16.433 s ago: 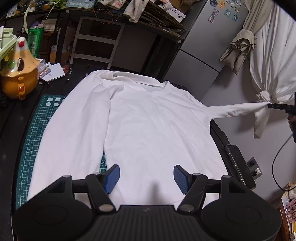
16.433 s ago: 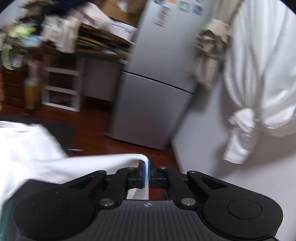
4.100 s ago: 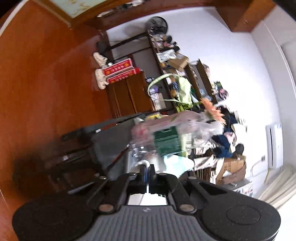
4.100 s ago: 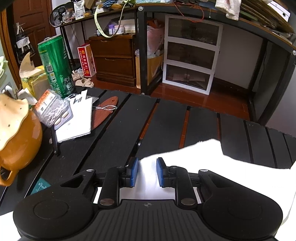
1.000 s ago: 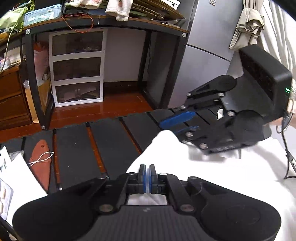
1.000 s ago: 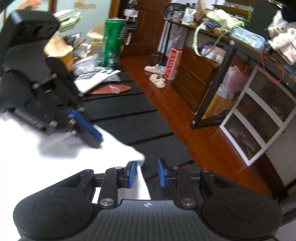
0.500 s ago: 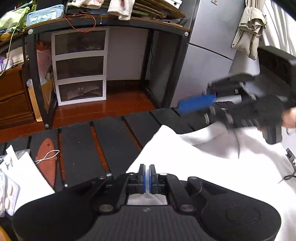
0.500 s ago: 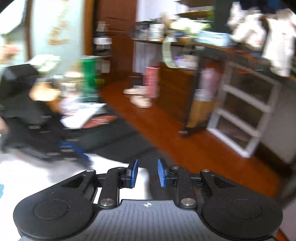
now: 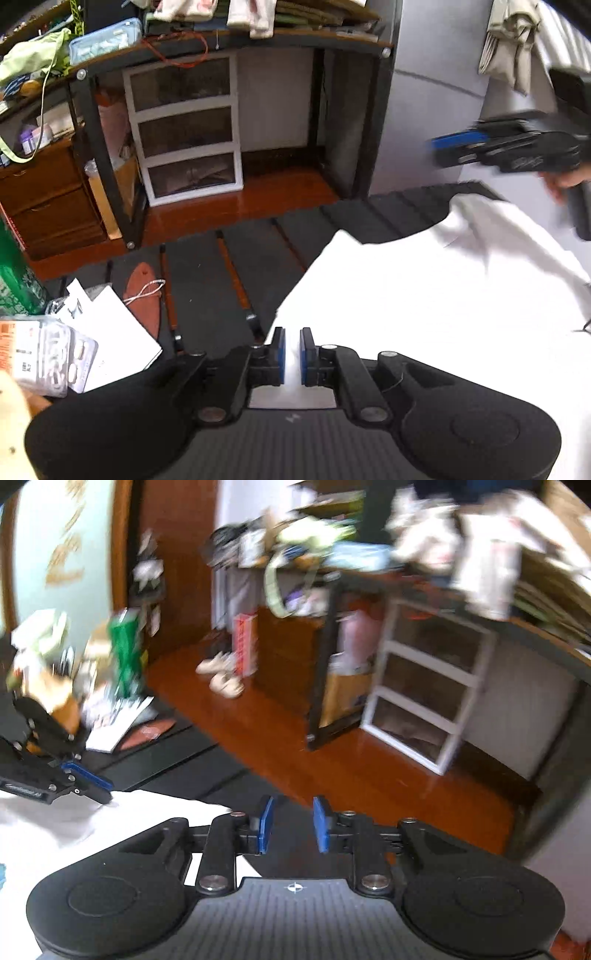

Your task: Fold clothes

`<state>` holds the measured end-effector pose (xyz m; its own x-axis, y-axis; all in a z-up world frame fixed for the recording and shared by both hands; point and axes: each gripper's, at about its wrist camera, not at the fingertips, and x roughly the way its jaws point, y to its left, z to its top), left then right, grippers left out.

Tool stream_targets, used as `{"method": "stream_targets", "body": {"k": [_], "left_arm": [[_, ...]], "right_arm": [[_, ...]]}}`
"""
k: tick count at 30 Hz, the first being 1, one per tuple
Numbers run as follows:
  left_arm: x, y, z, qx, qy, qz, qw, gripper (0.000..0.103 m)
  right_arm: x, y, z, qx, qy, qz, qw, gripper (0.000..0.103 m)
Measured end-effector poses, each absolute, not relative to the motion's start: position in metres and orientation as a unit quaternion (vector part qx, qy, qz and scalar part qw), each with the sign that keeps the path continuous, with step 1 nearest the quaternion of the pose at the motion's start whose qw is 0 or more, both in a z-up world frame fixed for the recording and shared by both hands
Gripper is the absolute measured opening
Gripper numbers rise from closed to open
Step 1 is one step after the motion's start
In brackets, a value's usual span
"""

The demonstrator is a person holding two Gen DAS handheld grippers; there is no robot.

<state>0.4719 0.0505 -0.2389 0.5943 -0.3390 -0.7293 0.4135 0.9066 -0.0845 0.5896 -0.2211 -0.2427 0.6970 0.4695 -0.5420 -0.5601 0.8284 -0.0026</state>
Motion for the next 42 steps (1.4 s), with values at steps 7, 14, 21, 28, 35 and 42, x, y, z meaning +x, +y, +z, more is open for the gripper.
{"method": "stream_targets", "body": {"k": [7, 14, 21, 28, 35, 42], "left_arm": [[0.456, 0.010, -0.243, 0.043, 0.408, -0.248, 0.877, 0.008], [0.457, -0.016, -0.244, 0.042, 0.413, -0.250, 0.875, 0.008], [0.457, -0.020, -0.255, 0.032, 0.431, -0.233, 0.871, 0.008], [0.454, -0.032, -0.266, 0.057, 0.435, -0.234, 0.867, 0.008], [0.455, -0.028, -0.266, 0.048, 0.436, -0.229, 0.869, 0.008], [0.430, -0.011, -0.236, -0.002, 0.423, -0.222, 0.879, 0.008]], "right_arm": [[0.530, -0.386, -0.265, -0.054, 0.364, 0.157, 0.916, 0.033], [0.519, -0.418, -0.316, -0.031, 0.402, 0.185, 0.896, 0.033], [0.529, -0.441, -0.333, 0.078, 0.403, 0.205, 0.889, 0.015], [0.523, -0.437, -0.314, 0.024, 0.346, 0.176, 0.921, 0.002], [0.541, -0.427, -0.313, -0.032, 0.374, 0.143, 0.916, 0.020], [0.487, -0.457, -0.306, 0.046, 0.349, 0.146, 0.925, 0.028]]}}
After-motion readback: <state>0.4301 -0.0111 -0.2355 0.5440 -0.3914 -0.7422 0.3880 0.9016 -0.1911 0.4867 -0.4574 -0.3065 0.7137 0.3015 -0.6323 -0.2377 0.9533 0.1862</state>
